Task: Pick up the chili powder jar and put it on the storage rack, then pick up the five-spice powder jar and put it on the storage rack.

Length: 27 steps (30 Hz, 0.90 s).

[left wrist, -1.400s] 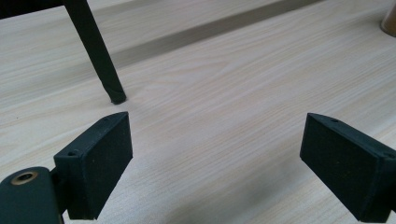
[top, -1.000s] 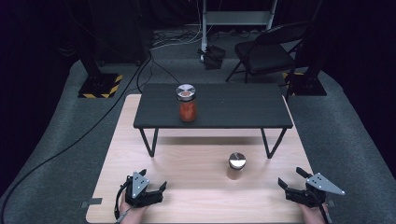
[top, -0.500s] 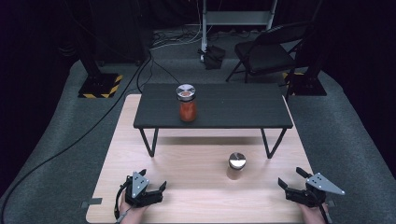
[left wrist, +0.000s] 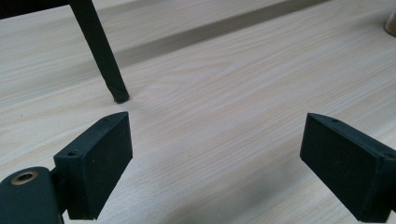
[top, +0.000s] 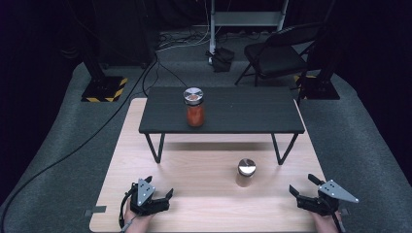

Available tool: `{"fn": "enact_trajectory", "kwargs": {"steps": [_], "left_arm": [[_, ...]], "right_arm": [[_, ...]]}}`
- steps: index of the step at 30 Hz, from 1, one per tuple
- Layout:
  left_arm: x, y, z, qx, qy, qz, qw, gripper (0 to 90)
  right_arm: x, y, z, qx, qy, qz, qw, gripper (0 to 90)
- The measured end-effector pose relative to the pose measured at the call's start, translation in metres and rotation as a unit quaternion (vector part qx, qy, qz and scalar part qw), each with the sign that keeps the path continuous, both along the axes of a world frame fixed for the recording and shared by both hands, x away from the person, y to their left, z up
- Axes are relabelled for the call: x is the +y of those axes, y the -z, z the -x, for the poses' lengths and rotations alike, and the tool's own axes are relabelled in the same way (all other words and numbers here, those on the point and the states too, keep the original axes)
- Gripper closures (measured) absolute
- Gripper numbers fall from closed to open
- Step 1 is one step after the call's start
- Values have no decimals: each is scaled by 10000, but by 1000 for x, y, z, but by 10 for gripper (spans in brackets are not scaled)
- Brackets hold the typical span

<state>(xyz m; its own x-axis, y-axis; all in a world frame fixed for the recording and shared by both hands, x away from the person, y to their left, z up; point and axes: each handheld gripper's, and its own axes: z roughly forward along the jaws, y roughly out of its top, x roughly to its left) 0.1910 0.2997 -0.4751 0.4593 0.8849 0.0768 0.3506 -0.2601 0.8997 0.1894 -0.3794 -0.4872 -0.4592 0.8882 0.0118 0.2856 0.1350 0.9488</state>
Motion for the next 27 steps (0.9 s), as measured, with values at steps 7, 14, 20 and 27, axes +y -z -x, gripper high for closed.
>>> {"fn": "enact_trajectory", "kwargs": {"steps": [7,14,20,27], "left_arm": [[0,0,0,-4,8,1,10000,91],[0,0,0,-2,8,-5,10000,91],[-1,-1,-1,19,-5,-22,10000,91],[0,-1,0,24,16,-10,10000,91]], "right_arm": [[0,0,0,3,-1,10,10000,91],[1,0,0,-9,2,21,10000,91],[2,0,0,-14,-23,52,10000,91],[3,0,1,-55,-93,75,9999,92]]}}
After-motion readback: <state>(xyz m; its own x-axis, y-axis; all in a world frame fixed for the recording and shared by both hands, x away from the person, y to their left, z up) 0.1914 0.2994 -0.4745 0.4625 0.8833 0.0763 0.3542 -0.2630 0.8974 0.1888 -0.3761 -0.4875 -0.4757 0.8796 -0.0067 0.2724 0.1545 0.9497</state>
